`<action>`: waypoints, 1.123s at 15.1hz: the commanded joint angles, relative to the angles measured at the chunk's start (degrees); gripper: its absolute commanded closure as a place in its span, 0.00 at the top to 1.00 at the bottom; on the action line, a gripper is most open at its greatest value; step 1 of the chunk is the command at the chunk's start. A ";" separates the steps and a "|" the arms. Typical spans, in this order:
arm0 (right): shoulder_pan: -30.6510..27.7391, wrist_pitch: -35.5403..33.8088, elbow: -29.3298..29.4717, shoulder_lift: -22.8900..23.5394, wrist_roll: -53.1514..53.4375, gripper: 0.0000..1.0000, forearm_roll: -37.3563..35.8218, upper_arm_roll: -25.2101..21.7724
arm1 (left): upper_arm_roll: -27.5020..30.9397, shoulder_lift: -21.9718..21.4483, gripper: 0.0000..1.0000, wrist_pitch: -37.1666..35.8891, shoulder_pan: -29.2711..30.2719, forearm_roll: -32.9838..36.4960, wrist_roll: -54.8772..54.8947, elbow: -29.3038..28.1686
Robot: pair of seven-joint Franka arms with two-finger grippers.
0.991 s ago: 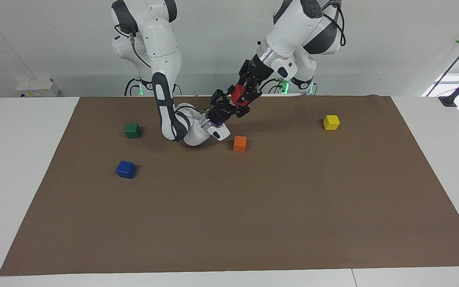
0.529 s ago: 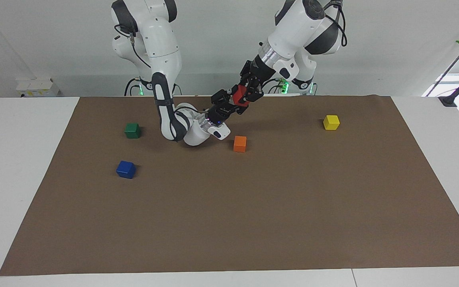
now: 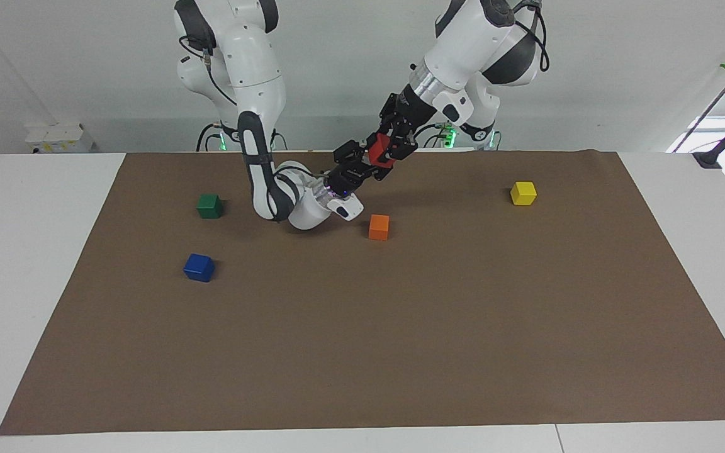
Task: Transfer red block to right arm and stack on blue block
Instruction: 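Close the right gripper on the red block held by the left gripper, then open the left gripper and withdraw it while the right gripper pulls away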
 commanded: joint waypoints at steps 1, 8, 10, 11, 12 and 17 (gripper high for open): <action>-0.99 2.68 -0.04 -1.72 0.94 0.00 0.32 0.26 | 0.28 -1.33 1.00 -0.01 -0.72 -0.78 -0.93 -1.40; -6.08 8.82 1.19 -3.91 2.60 0.00 -6.77 0.00 | 1.24 -4.67 1.00 -1.60 2.95 -0.78 -0.32 -0.61; -8.63 12.43 2.15 -5.06 4.88 0.00 -10.56 0.00 | 1.33 -5.19 1.00 -2.99 5.95 -0.78 -0.23 -0.17; -9.68 14.18 2.59 -5.58 5.68 0.00 -12.31 0.00 | 1.50 -5.37 1.00 -4.31 7.79 -0.52 0.12 -0.17; -10.83 16.20 3.21 -5.94 6.47 0.00 -14.33 0.00 | 1.51 -5.55 1.00 -4.58 9.72 -0.43 0.21 -0.52; -16.72 25.87 6.28 -8.13 11.21 0.00 -27.16 -0.09 | 1.59 -5.63 1.00 -5.55 20.18 -0.08 22.57 -1.22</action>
